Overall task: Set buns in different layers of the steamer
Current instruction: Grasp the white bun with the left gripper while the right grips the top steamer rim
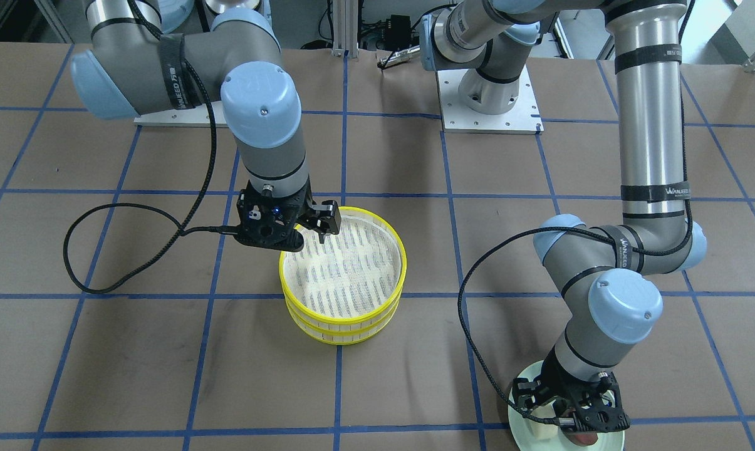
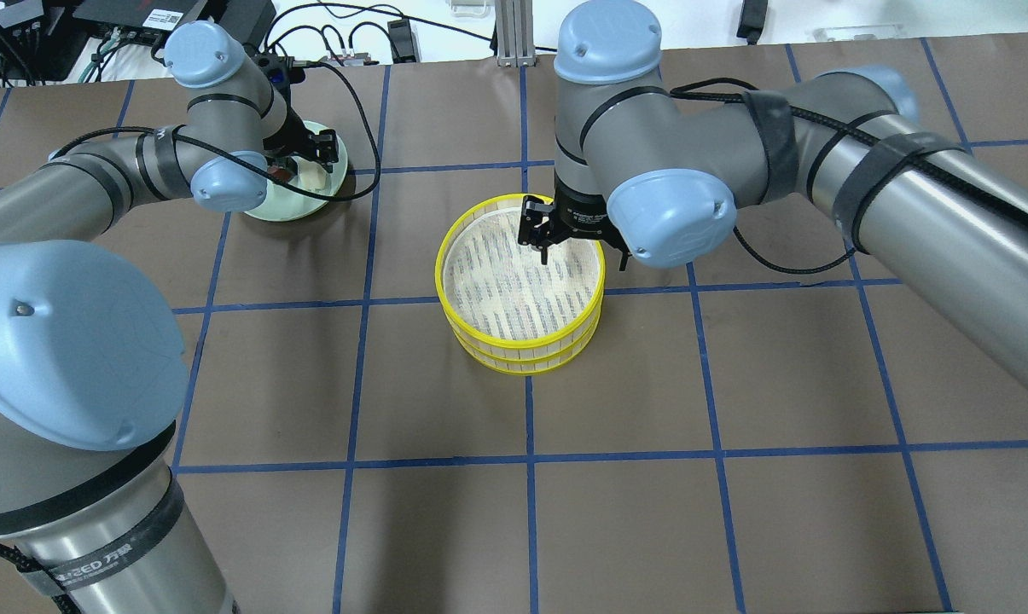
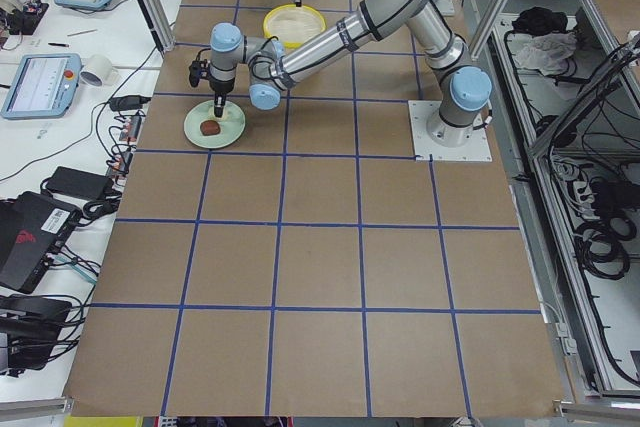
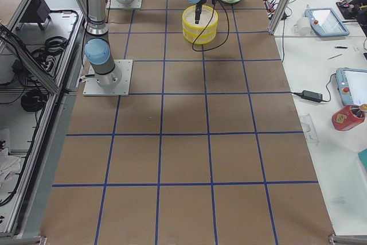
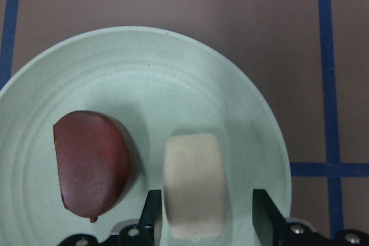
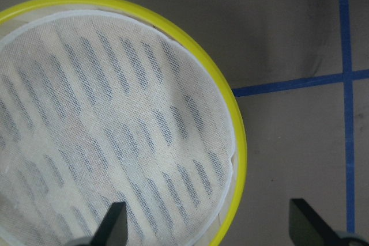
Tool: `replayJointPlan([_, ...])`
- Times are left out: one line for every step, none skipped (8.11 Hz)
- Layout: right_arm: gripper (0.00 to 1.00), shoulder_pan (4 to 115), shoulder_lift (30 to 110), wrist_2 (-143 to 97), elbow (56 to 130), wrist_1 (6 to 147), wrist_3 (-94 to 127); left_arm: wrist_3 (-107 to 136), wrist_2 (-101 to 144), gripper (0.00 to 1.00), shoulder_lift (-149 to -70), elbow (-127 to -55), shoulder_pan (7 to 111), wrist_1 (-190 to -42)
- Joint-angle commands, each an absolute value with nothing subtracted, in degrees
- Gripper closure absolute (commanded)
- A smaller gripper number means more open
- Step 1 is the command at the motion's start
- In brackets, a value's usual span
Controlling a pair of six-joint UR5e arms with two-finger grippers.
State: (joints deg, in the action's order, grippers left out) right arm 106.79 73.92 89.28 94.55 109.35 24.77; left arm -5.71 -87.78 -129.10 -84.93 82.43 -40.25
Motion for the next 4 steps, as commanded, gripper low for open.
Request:
replayJointPlan([0.0,107.0,69.6,94.2,94.7,111.1,16.9,-5.7,-87.6,0.38,-129.6,-84.6,81.8,-40.3])
replayJointPlan([0.06,107.0,69.4,94.2,94.7,111.1,16.8,-5.5,-87.5,0.42,-129.7,-84.7,81.8,-40.3])
replayJointPlan([0.09,107.0,68.4,94.0,94.9,111.4,16.9,-5.5,-87.5,0.64,-129.7,-84.8,81.8,-40.3])
replayJointPlan([0.09,107.0,66.6,94.0,94.9,113.7,16.9,-5.1,-86.4,0.89,-129.8,-84.9,81.7,-40.3])
